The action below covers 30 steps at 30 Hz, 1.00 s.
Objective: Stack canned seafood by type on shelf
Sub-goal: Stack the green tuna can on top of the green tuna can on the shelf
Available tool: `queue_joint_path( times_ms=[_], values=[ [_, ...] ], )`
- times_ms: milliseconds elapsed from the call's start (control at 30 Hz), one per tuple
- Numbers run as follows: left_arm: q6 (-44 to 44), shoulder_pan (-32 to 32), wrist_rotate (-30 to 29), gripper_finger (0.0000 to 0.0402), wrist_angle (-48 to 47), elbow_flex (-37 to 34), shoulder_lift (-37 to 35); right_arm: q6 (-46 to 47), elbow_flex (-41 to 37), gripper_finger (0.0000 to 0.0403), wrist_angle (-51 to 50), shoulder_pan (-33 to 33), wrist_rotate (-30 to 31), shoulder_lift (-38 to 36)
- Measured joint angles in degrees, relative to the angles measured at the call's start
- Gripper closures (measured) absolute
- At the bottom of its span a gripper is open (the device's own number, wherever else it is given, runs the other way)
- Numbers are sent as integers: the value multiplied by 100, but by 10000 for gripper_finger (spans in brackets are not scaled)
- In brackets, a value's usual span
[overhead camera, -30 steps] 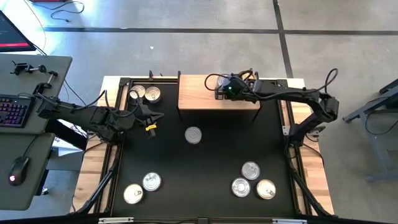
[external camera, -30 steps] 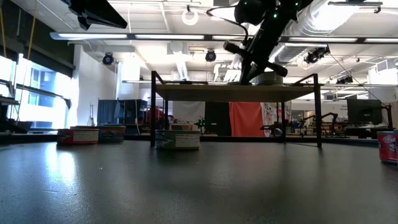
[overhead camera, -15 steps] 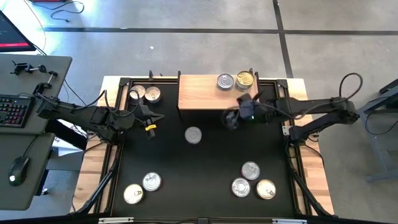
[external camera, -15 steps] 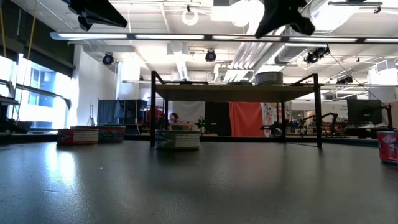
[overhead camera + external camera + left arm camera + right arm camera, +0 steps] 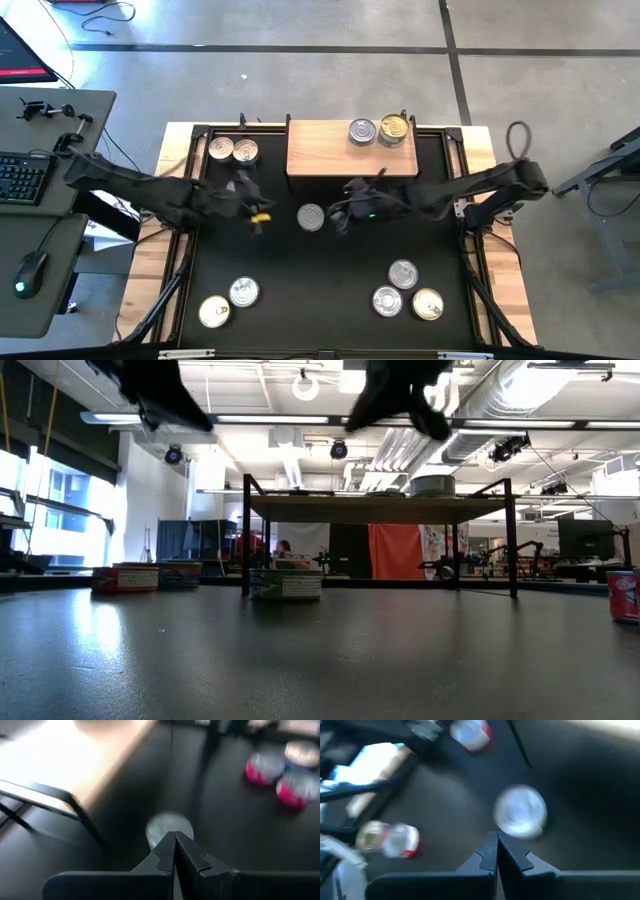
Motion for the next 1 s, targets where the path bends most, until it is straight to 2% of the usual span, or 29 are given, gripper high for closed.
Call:
queue_joint_path(
  times_ms=[200, 300, 400, 533, 767, 833, 1000],
  values=[
    [145, 2, 37, 402, 476, -2, 1708, 531, 0, 403, -45, -188, -62, 991],
    [393, 2, 146, 401, 1211, -3, 2427, 597, 0, 403, 7, -250, -96, 1276],
    [669, 0, 411, 401, 2446, -83, 2993, 509, -2, 403, -44, -260, -210, 1334],
    [746, 34, 463, 402, 3629, -279, 3458, 336, -2, 403, -372, -225, -200, 916],
    [930, 243, -541, 402, 3602, -319, 3705, 551, -2, 403, -1473, 170, 434, -219],
    [969, 393, -529, 402, 3595, -316, 3779, 670, -2, 403, -1625, 295, 654, -482],
    [691, 575, 64, 402, 3554, -281, 4000, 928, 0, 403, -1935, 556, 1166, -922]
  ],
)
